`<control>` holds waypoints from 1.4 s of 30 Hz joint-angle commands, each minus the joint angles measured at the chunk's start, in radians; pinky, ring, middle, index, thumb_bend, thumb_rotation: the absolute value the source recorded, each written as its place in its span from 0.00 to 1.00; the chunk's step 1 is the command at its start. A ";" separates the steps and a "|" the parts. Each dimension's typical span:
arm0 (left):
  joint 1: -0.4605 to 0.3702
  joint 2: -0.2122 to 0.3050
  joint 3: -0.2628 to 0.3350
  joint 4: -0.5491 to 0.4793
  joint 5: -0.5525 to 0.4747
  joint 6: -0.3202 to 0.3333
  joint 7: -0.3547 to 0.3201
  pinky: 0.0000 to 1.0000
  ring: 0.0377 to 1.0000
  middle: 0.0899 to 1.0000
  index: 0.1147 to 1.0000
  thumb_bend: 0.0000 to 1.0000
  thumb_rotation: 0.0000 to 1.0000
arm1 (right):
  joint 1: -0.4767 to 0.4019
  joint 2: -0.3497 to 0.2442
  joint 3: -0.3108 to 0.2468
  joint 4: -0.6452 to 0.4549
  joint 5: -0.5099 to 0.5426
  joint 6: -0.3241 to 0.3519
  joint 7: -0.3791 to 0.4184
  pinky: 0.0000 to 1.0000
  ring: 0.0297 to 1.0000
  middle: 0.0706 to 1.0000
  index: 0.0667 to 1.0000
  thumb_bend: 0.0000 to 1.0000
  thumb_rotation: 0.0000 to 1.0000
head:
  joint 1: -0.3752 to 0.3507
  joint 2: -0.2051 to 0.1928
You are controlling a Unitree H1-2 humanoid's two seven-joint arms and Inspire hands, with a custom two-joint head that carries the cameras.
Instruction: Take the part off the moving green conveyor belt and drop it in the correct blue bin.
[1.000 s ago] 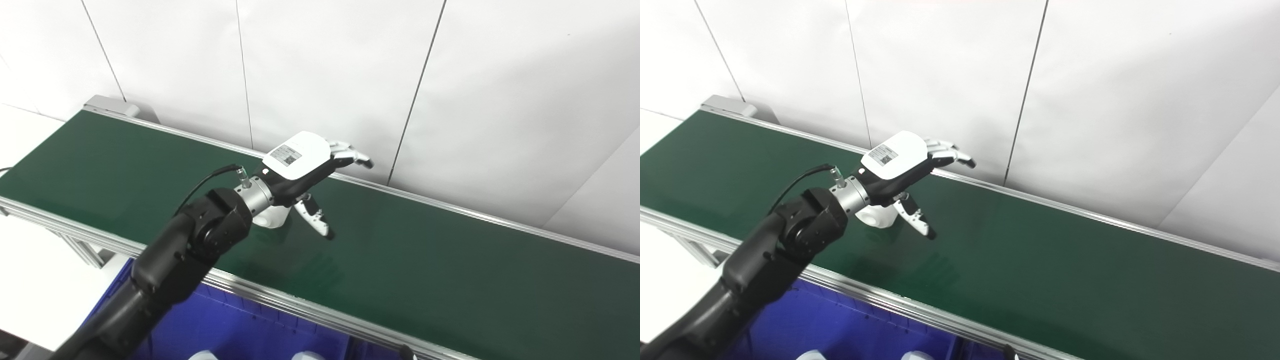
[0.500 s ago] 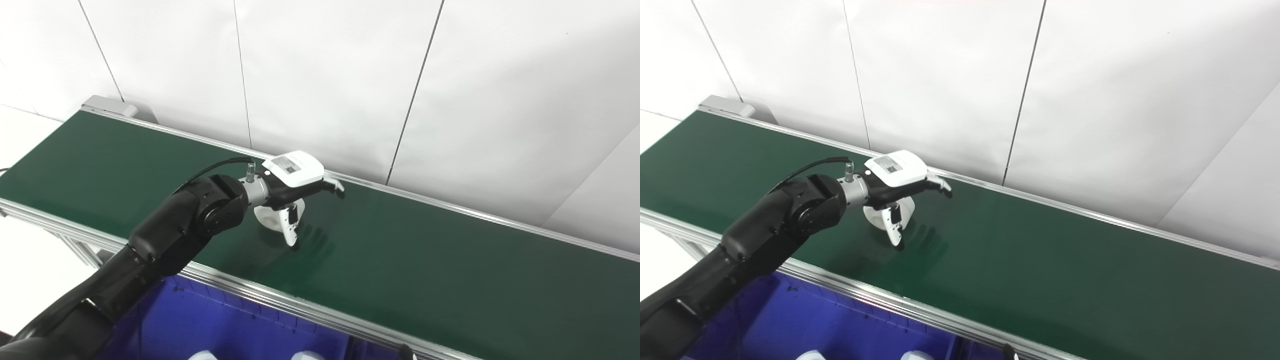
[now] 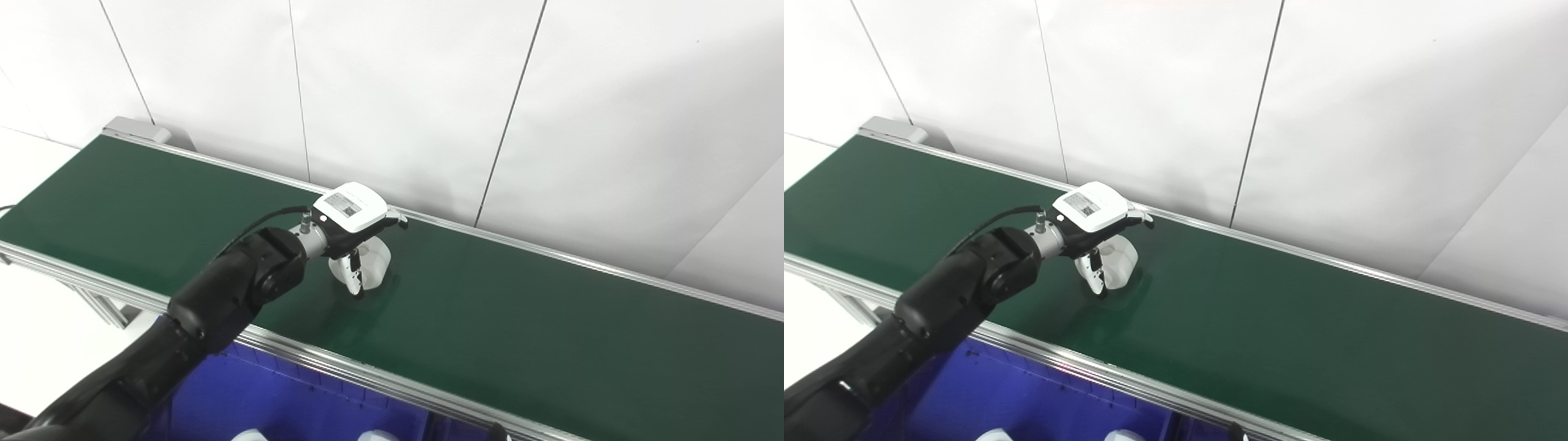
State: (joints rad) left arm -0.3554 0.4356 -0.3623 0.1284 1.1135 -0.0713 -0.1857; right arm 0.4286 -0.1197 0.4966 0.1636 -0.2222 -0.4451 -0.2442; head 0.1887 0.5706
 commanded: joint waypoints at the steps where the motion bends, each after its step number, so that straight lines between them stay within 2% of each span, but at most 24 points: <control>1: -0.013 -0.007 0.004 0.004 0.034 0.023 0.120 0.75 0.81 0.79 0.79 0.97 0.21 | 0.012 0.016 0.003 -0.026 -0.006 -0.024 0.009 0.88 0.88 0.96 0.98 0.80 1.00 | -0.001 0.001; 4: -0.005 -0.030 0.001 0.036 0.050 0.038 0.198 0.75 0.81 0.80 0.79 0.96 0.20 | 0.015 0.017 0.001 -0.030 -0.006 -0.025 0.014 0.88 0.88 0.96 0.98 0.80 1.00 | -0.004 0.003; 12: -0.012 -0.067 -0.037 0.098 0.057 0.071 0.202 0.76 0.80 0.77 0.77 0.95 0.18 | 0.014 0.022 0.003 -0.032 -0.008 -0.024 0.009 0.85 0.87 0.95 0.98 0.79 1.00 | -0.010 0.007; 13: -0.016 -0.070 -0.043 0.105 0.056 0.073 0.198 0.75 0.78 0.75 0.74 0.94 0.18 | 0.015 0.023 0.002 -0.032 -0.007 -0.025 0.011 0.85 0.87 0.96 0.98 0.80 1.00 | -0.010 0.007; 15: -0.027 -0.073 -0.062 0.113 0.058 0.078 0.165 0.71 0.75 0.72 0.70 0.91 0.17 | 0.016 0.026 0.000 -0.032 -0.010 -0.024 0.011 0.84 0.86 0.95 0.98 0.81 1.00 | -0.011 0.008; 18: -0.046 -0.081 -0.090 0.112 0.068 0.116 0.057 0.61 0.68 0.69 0.63 0.90 0.12 | 0.018 0.029 0.000 -0.033 -0.013 -0.024 0.010 0.84 0.86 0.95 0.98 0.81 1.00 | -0.015 0.012; 21: -0.068 -0.082 -0.127 0.101 0.096 0.163 -0.078 0.55 0.63 0.67 0.60 0.88 0.11 | 0.019 0.032 0.001 -0.035 -0.012 -0.024 0.011 0.85 0.86 0.95 0.98 0.82 1.00 | -0.023 0.016; 23: -0.090 -0.081 -0.157 0.097 0.121 0.181 -0.160 0.47 0.53 0.60 0.60 0.85 0.09 | 0.021 0.034 0.000 -0.036 -0.014 -0.024 0.012 0.86 0.86 0.95 0.98 0.82 1.00 | -0.028 0.018; 25: -0.107 -0.083 -0.180 0.102 0.139 0.192 -0.187 0.39 0.46 0.55 0.59 0.82 0.10 | 0.024 0.037 -0.001 -0.038 -0.015 -0.025 0.014 0.85 0.86 0.95 0.98 0.82 1.00 | -0.030 0.020; 26: -0.112 -0.086 -0.184 0.107 0.138 0.199 -0.188 0.32 0.37 0.49 0.58 0.69 0.05 | 0.025 0.037 -0.002 -0.039 -0.015 -0.025 0.016 0.85 0.86 0.95 0.98 0.82 1.00 | -0.030 0.020; 27: -0.116 -0.093 -0.180 0.113 0.126 0.206 -0.189 0.25 0.28 0.45 0.49 0.59 0.02 | 0.025 0.038 -0.001 -0.040 -0.014 -0.025 0.017 0.85 0.86 0.95 0.98 0.81 1.00 | -0.032 0.021; 28: -0.119 -0.101 -0.172 0.123 0.104 0.204 -0.177 0.20 0.23 0.43 0.45 0.55 0.01 | 0.025 0.039 -0.001 -0.039 -0.011 -0.025 0.018 0.85 0.86 0.95 0.98 0.81 1.00 | -0.032 0.021; 30: -0.122 -0.112 -0.156 0.137 0.062 0.194 -0.154 0.19 0.23 0.42 0.43 0.53 0.00 | 0.025 0.041 0.000 -0.038 -0.009 -0.025 0.017 0.84 0.86 0.95 0.97 0.80 1.00 | -0.034 0.022; 32: -0.124 -0.117 -0.148 0.140 0.039 0.188 -0.143 0.23 0.28 0.37 0.44 0.52 0.00 | 0.025 0.042 0.000 -0.038 -0.005 -0.025 0.019 0.85 0.87 0.95 0.97 0.79 1.00 | -0.035 0.023; 34: -0.125 -0.119 -0.147 0.135 0.029 0.188 -0.137 0.25 0.30 0.36 0.44 0.52 0.00 | 0.027 0.045 -0.002 -0.040 -0.007 -0.025 0.021 0.85 0.87 0.95 0.97 0.79 1.00 | -0.035 0.023; 42: -0.136 -0.114 -0.156 0.097 0.002 0.191 -0.173 0.32 0.36 0.37 0.45 0.52 0.00 | 0.029 0.053 -0.010 -0.041 -0.014 -0.025 0.027 0.84 0.87 0.95 0.97 0.77 1.00 | -0.035 0.026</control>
State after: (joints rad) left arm -0.4708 0.3024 -0.5182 0.2364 1.1225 0.1100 -0.3377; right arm 0.4409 -0.1014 0.4743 0.1564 -0.2293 -0.4451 -0.2236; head 0.1519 0.5967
